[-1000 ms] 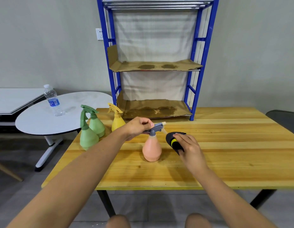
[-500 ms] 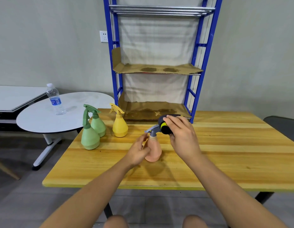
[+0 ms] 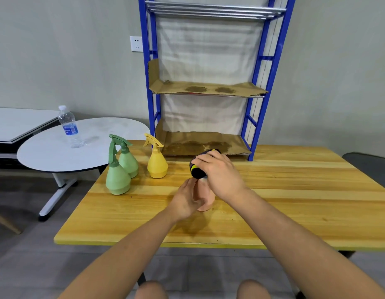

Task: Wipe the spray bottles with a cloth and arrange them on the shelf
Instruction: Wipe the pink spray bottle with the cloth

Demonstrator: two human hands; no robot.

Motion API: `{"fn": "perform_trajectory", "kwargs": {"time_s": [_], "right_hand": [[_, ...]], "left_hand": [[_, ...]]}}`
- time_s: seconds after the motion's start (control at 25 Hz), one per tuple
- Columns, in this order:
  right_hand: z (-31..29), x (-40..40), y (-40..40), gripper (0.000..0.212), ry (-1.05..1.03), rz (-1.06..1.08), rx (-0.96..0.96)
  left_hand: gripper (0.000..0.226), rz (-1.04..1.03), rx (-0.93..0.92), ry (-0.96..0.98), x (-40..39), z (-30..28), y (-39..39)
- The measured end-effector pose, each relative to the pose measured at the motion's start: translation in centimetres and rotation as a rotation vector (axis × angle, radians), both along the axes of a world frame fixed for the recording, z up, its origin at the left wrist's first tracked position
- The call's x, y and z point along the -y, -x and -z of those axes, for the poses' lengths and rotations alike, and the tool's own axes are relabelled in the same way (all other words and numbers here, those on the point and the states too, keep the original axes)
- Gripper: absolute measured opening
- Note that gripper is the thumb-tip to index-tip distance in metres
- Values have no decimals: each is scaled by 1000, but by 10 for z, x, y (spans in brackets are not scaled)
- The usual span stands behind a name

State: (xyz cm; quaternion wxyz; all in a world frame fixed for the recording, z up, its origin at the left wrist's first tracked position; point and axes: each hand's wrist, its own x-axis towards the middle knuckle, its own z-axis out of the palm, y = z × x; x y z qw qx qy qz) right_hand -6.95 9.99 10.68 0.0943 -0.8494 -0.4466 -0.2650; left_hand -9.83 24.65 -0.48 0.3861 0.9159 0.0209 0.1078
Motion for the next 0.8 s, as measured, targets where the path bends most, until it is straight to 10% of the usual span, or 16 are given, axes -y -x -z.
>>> {"fn": "perform_trajectory", "kwargs": {"time_s": [0.52, 0.8], "right_hand": [[71, 81, -13, 59, -410, 249, -279], [116, 79, 22, 64, -586, 154, -331]], "left_hand": [[62, 54, -109, 159, -1, -14, -22], [36, 50, -127, 570, 1, -28, -31]]}}
